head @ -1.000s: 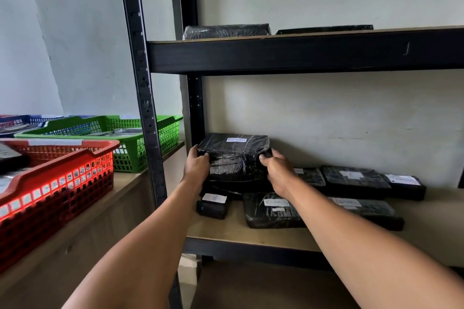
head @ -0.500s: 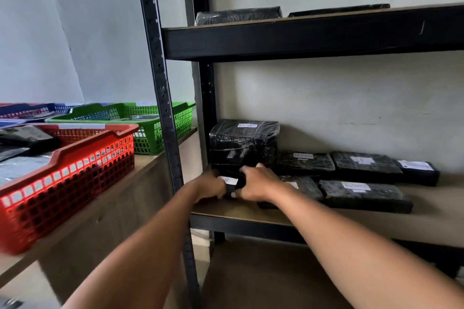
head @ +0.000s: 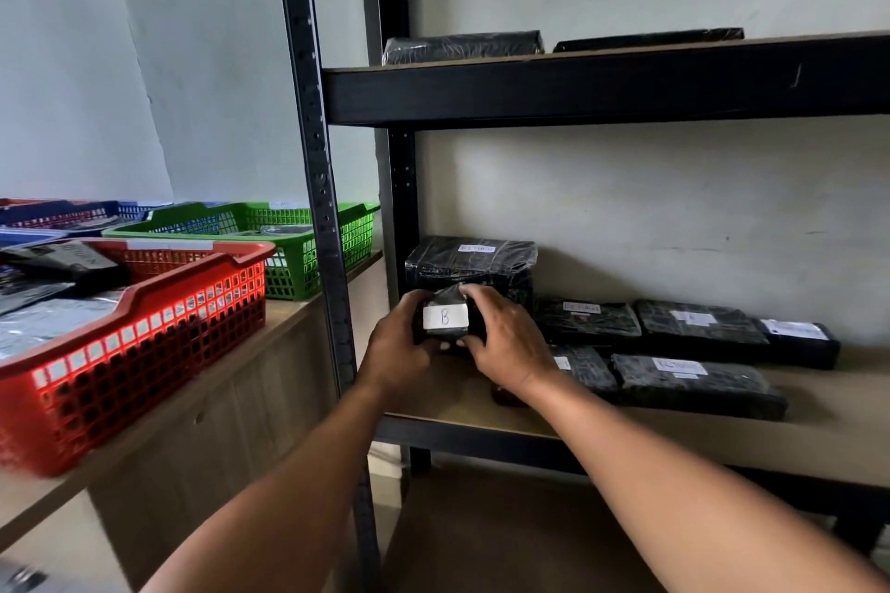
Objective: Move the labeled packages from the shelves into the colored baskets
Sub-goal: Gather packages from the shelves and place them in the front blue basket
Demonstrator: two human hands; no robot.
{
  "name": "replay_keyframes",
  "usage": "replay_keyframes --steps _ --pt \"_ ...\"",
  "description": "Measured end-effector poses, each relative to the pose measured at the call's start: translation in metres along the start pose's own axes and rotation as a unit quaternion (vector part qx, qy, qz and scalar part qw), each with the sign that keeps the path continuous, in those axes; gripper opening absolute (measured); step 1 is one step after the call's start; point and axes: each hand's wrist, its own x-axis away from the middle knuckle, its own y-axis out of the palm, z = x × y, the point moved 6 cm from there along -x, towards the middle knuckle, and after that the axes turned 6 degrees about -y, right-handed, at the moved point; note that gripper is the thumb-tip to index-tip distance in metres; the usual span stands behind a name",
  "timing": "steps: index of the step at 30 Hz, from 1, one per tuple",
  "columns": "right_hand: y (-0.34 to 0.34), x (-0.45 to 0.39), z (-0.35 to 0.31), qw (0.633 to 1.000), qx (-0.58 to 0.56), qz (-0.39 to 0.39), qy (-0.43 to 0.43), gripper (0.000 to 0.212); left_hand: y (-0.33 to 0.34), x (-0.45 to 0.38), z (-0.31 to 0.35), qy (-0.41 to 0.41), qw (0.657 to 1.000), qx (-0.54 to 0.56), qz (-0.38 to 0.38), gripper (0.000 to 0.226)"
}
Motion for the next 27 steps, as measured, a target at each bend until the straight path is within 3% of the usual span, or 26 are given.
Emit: replay_keyframes --steps 5,27 --pt "-0.011 -0.005 -0.003 0.999 -0.018 0.043 -0.004 0.067 -0.009 -0.008 0.017 0.041 0.998 -0.039 0.029 0.071" --pt "-0.015 -0.025 0.0 0.996 -0.028 0.089 0.011 0.059 -0.02 -0.027 0.026 0.018 0.999 -0.016 0.023 0.071"
